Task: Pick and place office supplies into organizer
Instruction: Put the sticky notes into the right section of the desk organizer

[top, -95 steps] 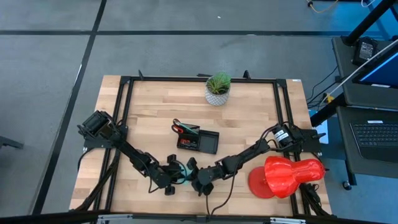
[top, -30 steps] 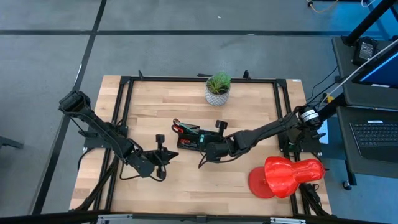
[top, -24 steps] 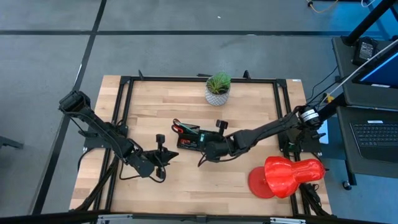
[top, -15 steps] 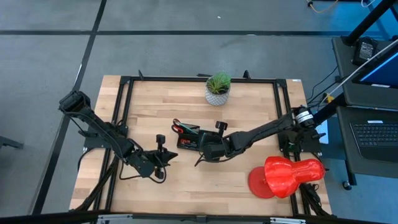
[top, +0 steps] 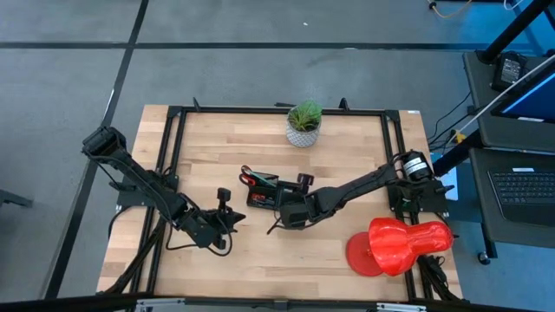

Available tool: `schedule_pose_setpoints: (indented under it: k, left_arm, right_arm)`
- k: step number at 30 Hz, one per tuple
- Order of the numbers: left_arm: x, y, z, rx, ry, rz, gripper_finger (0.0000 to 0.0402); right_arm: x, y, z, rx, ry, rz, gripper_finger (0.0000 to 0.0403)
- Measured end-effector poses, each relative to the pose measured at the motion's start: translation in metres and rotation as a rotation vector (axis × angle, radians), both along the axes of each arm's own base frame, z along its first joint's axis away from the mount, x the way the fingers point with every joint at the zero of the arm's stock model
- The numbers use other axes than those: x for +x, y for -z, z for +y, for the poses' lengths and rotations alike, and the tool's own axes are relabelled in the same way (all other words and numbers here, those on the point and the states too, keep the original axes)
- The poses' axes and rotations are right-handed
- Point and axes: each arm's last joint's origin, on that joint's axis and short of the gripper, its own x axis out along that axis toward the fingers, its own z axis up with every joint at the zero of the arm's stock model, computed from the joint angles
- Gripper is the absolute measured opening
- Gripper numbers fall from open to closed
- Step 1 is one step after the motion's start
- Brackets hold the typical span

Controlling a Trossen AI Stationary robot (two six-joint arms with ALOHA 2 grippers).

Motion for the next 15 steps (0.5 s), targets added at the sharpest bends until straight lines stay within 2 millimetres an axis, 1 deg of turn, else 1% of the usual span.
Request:
schedule_pose_setpoints:
  k: [10, 15]
  left_arm:
    - [-0.0006, 0.0007, 0.0004, 0.007, 0.000, 0.009, 0.0004]
    - [-0.0006, 0.0007, 0.0004, 0.007, 0.000, 0.009, 0.0004]
  right_arm:
    - [0.0019, -0.0006, 0.0008, 0.003, -0.024, -0.008, 0.0026]
    - [0.0024, -0.0008, 0.0009, 0.004, -0.024, -0.013, 0.0044]
